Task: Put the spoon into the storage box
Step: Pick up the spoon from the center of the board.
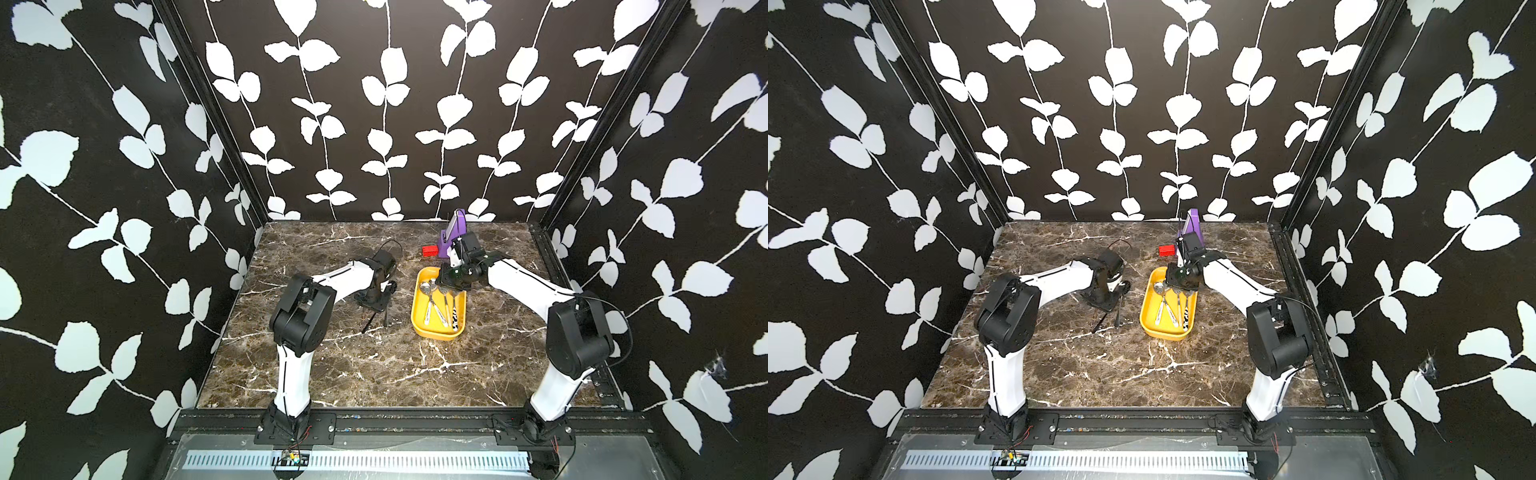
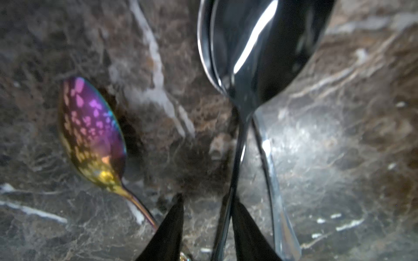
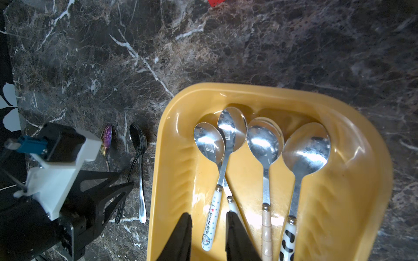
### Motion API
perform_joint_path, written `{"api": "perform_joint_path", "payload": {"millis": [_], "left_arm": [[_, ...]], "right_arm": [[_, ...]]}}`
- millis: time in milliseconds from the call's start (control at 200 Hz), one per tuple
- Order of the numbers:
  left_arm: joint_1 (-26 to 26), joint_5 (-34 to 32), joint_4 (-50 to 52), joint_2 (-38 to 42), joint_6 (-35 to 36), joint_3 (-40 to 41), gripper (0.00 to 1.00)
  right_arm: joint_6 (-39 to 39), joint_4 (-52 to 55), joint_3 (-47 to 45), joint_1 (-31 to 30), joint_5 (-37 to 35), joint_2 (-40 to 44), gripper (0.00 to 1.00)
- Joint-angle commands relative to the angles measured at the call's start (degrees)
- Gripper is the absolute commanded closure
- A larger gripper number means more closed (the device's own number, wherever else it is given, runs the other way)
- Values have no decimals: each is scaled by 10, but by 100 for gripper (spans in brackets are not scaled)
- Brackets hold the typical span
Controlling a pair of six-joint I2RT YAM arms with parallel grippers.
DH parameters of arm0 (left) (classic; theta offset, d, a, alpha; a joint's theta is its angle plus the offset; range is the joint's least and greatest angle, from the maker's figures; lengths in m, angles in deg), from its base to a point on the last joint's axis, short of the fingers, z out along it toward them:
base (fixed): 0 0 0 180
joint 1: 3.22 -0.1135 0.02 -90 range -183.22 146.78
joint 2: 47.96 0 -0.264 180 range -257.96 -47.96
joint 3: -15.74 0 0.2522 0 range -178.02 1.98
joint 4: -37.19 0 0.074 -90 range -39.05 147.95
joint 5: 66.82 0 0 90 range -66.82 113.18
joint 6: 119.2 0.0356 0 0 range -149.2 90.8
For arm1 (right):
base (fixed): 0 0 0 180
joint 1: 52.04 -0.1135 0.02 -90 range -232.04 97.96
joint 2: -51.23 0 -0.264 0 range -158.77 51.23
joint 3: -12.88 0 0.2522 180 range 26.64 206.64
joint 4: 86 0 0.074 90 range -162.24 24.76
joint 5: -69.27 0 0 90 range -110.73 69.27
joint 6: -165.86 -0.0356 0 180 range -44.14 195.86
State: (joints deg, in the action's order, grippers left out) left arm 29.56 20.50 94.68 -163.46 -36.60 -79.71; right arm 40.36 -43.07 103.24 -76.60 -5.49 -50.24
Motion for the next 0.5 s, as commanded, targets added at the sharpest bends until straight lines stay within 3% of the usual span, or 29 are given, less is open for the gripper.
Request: {"api": "perform_joint_path", "payload": {"millis": [0, 495], "left_arm": [[5, -10, -8, -20, 8, -19, 62], [5, 3, -28, -67, -2, -30, 91]], "right_arm": [[8, 11, -4, 5, -2, 12, 71], [11, 16, -6, 11, 0, 20, 71]]}}
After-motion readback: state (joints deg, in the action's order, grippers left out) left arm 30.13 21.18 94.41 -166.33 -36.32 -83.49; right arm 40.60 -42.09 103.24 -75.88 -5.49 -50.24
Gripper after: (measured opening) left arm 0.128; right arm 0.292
